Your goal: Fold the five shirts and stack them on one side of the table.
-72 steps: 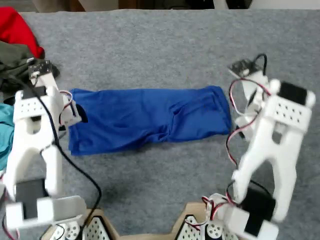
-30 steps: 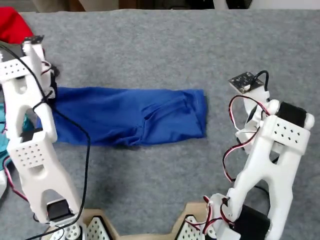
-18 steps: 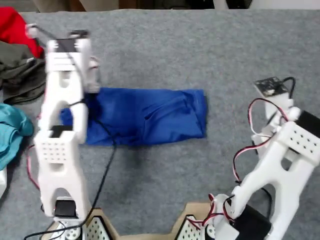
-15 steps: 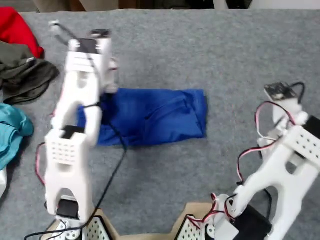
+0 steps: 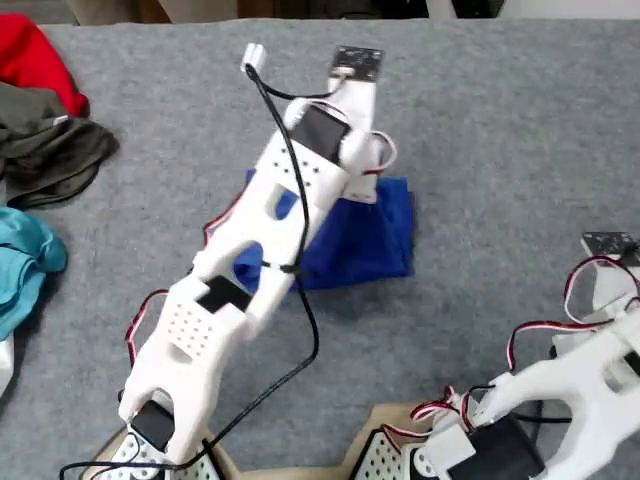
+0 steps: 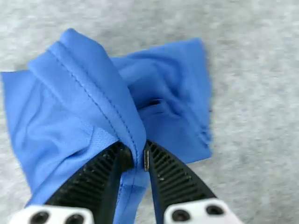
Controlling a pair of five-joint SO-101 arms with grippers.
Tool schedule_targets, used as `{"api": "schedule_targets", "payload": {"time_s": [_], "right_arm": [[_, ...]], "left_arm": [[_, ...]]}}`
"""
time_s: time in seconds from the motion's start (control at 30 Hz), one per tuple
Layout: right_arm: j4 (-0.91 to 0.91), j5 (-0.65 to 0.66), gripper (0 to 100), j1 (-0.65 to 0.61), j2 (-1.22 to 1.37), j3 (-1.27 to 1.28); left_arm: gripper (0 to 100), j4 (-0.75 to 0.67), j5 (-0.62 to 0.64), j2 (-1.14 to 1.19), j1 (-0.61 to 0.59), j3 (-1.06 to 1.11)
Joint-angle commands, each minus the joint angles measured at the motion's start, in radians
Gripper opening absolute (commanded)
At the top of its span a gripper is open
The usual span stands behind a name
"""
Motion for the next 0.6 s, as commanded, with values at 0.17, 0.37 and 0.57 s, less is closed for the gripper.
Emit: {"api": "schedule_targets", "payload": {"time_s": [0.17, 0.37, 0.57], "right_arm": [[-0.015, 0.02, 10.3, 0.022, -0.035, 0.004], [-0.014, 0.021, 10.3, 0.019, -0.035, 0.015], [-0.015, 0.021, 10.3, 0.018, -0.035, 0.054]], "left_arm": [[2, -0.133, 0.074, 0.054, 0.044, -0.049], [2, -0.176, 0.092, 0.13, 0.041, -0.087], [2, -0.212, 0.092, 0.159, 0.046, -0.172]]}}
